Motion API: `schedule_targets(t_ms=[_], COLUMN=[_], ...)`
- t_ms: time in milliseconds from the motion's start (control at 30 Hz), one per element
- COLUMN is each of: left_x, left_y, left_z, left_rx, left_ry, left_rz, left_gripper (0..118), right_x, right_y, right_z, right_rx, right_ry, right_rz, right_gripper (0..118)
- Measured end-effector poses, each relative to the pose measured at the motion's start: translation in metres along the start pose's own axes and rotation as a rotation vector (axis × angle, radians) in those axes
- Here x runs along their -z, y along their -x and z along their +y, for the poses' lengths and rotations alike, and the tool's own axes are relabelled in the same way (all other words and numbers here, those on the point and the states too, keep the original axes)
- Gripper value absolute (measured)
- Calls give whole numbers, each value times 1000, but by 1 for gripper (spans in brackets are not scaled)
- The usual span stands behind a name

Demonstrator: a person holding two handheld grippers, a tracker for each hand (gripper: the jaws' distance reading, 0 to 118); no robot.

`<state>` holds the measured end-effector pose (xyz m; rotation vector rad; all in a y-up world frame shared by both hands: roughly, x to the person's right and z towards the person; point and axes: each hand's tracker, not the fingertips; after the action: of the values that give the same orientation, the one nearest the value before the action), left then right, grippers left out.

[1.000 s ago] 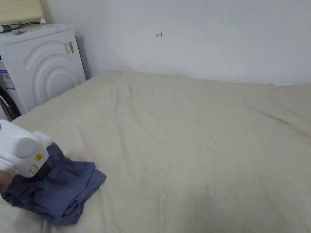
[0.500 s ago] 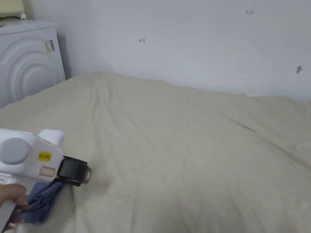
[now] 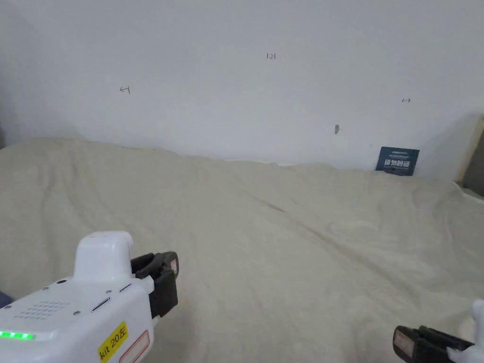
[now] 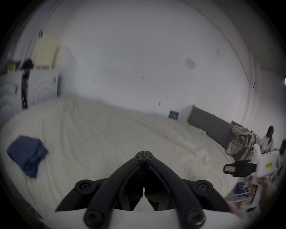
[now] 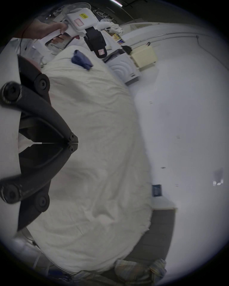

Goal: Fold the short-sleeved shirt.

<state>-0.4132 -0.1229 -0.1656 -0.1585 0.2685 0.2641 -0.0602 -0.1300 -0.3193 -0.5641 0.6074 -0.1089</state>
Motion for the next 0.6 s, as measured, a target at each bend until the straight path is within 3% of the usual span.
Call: schedule_targets(t_ms=[67,133,200,300,367,433,600], left_x=[-18,-33,-50,-70,-78,-86,-104], left_y=[-16,-34,-44,-58,-66,-71,-81], left_z=[7,12,13,6,-4,-14,-22], left_rx=[93,193,203,203,248,284,296], left_ry=[-92,-145,-196,-258,-302,-326,-358], left_rz=[8,46,64,104,175,227,210], left_gripper=[0,0,0,0,0,0,0], right_x=[-26,-47,-65,-84,-88,-92,-98], right_y=[2,8,16,20,24,28,27], right_z=[1,1,-2,-9,-21,-32,-46], right_rx=[8,-25,-67,-116,-182,-214,-205], right_ry=[-165,-297,-429,-581,-694,-768,-763], right_rz=[51,29,-23,5,-45,-143,-152], right_gripper=[0,0,0,0,0,0,0])
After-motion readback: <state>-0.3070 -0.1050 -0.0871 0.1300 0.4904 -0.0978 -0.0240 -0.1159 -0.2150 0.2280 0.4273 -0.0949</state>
